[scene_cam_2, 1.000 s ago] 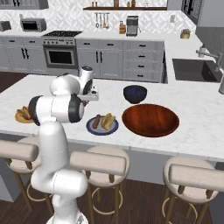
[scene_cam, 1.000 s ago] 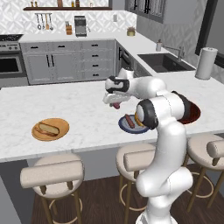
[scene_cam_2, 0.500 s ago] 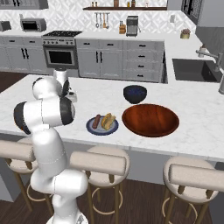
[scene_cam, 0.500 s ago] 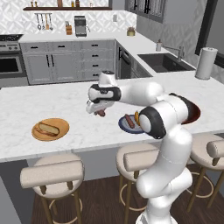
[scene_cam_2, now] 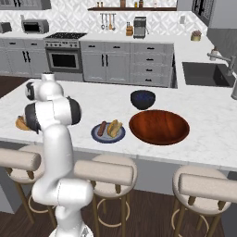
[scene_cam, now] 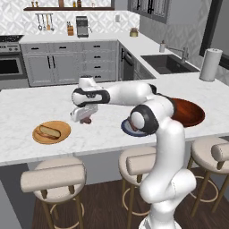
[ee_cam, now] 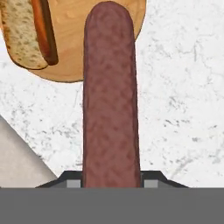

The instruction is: Place one bun and one sausage from the bowl on each plate.

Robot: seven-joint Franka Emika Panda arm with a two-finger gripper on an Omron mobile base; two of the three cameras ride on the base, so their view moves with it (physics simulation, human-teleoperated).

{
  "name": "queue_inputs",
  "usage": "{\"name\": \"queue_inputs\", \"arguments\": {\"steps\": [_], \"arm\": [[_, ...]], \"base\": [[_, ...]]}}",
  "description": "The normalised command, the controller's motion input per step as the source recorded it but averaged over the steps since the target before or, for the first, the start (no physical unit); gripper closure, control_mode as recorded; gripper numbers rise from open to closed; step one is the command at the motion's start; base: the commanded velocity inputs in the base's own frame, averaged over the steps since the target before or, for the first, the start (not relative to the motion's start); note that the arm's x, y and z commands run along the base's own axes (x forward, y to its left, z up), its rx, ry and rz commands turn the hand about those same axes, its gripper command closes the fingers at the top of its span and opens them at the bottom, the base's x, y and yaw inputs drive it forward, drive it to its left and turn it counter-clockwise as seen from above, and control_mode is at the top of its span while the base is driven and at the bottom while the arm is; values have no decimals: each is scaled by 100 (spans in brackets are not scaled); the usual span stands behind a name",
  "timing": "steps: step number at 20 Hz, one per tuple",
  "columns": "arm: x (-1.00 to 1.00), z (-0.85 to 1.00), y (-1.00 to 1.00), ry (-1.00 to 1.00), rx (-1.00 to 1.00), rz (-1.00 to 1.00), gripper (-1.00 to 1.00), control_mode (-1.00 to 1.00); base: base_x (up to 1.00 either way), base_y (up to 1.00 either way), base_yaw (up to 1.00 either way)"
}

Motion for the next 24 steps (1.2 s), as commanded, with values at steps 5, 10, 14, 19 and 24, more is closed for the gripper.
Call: {"name": "queue_inputs", "arguments": {"steps": [5, 10, 14, 19, 24], "arm": [[15, -19, 47, -4, 0, 19, 100, -100], [44, -16, 41, 0, 0, 16, 100, -100], [23, -33, 44, 3, 0, 21, 100, -100], [-8, -40, 30, 1, 0, 20, 100, -100], [12, -4, 5, -6, 1, 2, 100, -100]], "base": [[0, 0, 0], [0, 0, 0], [0, 0, 0], [0, 0, 0], [0, 0, 0]]}}
